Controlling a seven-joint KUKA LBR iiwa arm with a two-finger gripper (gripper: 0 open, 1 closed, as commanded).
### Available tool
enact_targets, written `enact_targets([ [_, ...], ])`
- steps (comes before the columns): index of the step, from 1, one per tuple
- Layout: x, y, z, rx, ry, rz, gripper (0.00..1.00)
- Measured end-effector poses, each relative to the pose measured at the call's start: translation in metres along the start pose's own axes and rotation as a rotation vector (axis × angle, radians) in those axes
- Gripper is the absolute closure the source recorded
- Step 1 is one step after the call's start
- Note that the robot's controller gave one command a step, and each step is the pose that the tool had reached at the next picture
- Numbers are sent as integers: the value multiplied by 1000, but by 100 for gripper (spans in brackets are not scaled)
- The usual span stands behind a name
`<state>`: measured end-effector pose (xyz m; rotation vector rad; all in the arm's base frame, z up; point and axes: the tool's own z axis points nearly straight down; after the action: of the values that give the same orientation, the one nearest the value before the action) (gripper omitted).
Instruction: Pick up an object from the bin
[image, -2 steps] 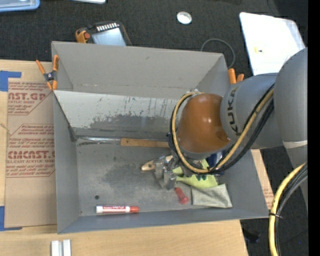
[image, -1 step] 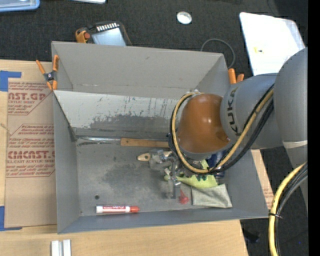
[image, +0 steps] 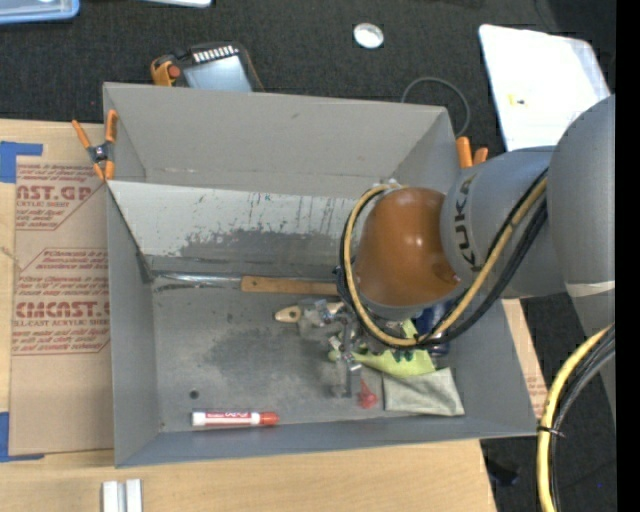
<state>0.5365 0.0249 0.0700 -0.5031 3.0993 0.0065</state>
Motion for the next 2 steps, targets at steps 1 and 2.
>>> enact_targets([
  [1,-5,-59,-1,-2,-2,-45,0],
  [2,27,-64,-12,-6,-2,-78,100],
])
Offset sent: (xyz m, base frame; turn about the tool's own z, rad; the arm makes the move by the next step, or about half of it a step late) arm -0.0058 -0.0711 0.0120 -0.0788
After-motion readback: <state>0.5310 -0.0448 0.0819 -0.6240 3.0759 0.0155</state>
